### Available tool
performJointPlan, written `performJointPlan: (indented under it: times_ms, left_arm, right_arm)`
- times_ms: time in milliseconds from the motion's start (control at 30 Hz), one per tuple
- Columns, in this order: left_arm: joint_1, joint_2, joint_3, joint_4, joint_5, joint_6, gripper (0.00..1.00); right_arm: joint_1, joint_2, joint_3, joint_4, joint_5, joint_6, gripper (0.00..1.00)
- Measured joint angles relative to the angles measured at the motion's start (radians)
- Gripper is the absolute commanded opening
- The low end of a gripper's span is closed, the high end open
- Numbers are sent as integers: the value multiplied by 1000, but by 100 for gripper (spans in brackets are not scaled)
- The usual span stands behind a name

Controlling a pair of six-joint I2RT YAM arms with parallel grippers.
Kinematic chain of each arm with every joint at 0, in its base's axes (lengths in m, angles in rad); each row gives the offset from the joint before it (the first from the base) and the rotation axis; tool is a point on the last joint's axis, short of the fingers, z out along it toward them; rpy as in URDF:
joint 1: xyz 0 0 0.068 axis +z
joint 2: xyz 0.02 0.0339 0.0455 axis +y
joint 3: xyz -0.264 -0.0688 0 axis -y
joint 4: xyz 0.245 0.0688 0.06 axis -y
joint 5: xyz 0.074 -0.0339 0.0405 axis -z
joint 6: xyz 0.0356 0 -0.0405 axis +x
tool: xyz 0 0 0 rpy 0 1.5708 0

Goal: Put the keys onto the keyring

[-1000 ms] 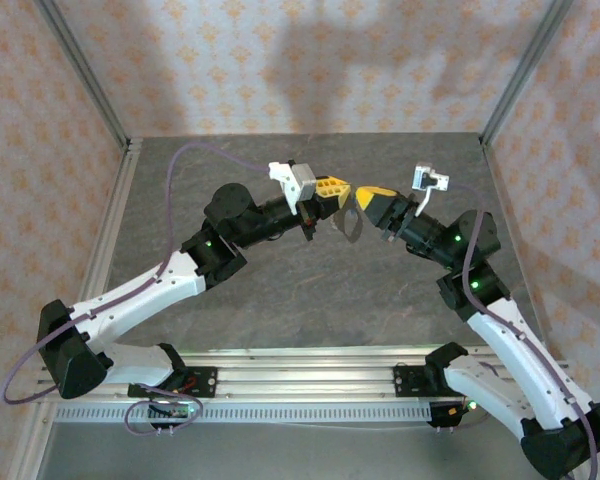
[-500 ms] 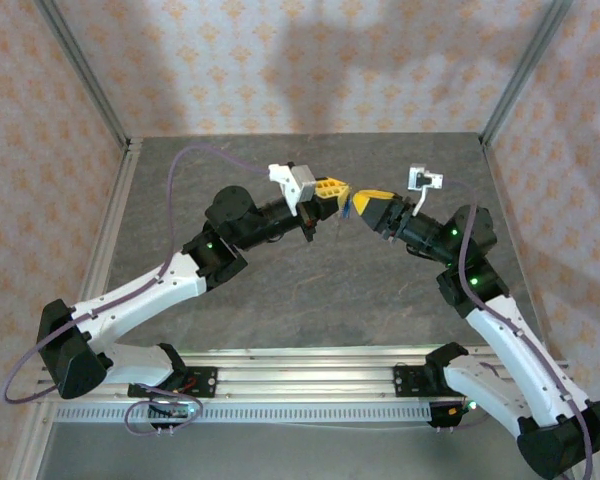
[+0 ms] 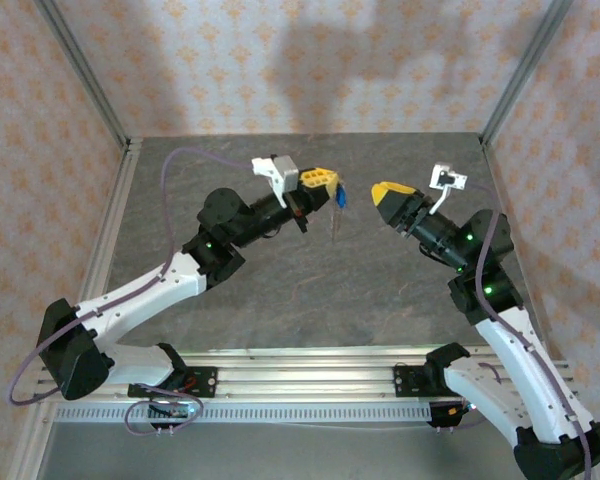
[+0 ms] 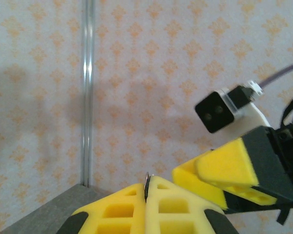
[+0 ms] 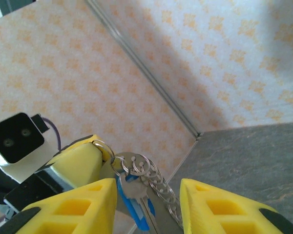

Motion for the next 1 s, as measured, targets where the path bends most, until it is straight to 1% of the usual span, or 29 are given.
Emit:
performJointPlan:
  times_ms: [133,367,500,633,833,1000]
  left_arm:
    - [61,27,-14,60,21,-92,0]
    - [131,92,-30,137,72,-253,0]
    - [172,122,-30,163,99,-330,0]
    - [195,161,-23,193,140,-409,0]
    - [212,232,16,207,193,-505,0]
    - [214,277,48,227,222,-584,0]
  right_arm:
    - [0,29,10,0,55,12,38]
    - [0,122,22,37,118,47,38]
    - [0,181,34,78,122,71,39]
    - [0,238,53,114,119,89,40]
    - [0,314,100,158,95,101,47]
    - [-1,376,117,219,64,118,47]
